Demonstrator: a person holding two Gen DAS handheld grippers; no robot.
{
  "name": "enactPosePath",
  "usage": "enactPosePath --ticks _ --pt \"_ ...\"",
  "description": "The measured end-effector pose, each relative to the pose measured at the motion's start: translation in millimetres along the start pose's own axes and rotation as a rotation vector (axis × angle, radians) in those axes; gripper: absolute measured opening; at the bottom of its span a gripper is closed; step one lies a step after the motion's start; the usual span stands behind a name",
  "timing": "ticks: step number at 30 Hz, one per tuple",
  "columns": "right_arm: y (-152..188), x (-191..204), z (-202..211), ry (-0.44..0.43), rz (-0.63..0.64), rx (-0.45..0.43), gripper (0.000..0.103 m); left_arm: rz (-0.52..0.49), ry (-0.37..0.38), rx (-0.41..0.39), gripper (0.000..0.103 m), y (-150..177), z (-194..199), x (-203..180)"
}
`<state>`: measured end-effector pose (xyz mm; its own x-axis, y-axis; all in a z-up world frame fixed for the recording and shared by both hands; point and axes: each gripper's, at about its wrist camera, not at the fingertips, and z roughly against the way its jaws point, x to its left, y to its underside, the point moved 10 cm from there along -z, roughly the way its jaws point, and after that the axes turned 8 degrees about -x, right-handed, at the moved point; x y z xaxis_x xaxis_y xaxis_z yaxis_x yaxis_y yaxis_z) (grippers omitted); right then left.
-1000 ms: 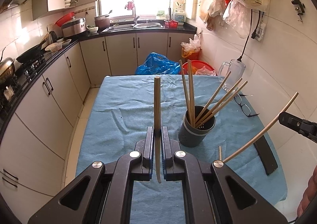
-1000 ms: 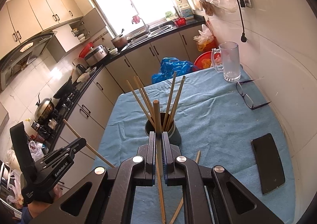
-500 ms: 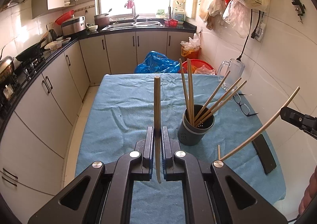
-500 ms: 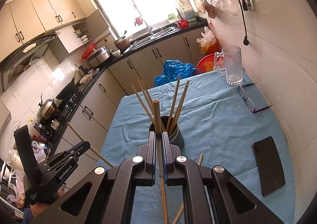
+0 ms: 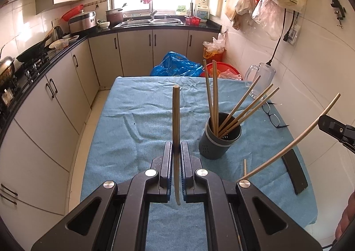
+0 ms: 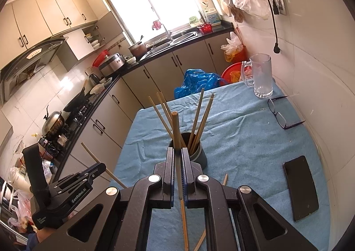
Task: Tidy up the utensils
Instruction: 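Hold both upright chopsticks above the black cup opening, then lower both held chopsticks down into the black cup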
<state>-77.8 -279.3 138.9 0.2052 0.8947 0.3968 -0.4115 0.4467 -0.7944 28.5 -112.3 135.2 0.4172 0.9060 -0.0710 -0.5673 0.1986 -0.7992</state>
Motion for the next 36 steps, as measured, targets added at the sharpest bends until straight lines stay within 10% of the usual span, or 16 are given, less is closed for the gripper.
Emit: enactPosePath --ticks 36 --pt "-18.6 6.4 -1.0 -0.007 0.020 -0.014 0.006 -0.004 -0.005 -0.011 0.006 -4.4 -0.7 2.8"
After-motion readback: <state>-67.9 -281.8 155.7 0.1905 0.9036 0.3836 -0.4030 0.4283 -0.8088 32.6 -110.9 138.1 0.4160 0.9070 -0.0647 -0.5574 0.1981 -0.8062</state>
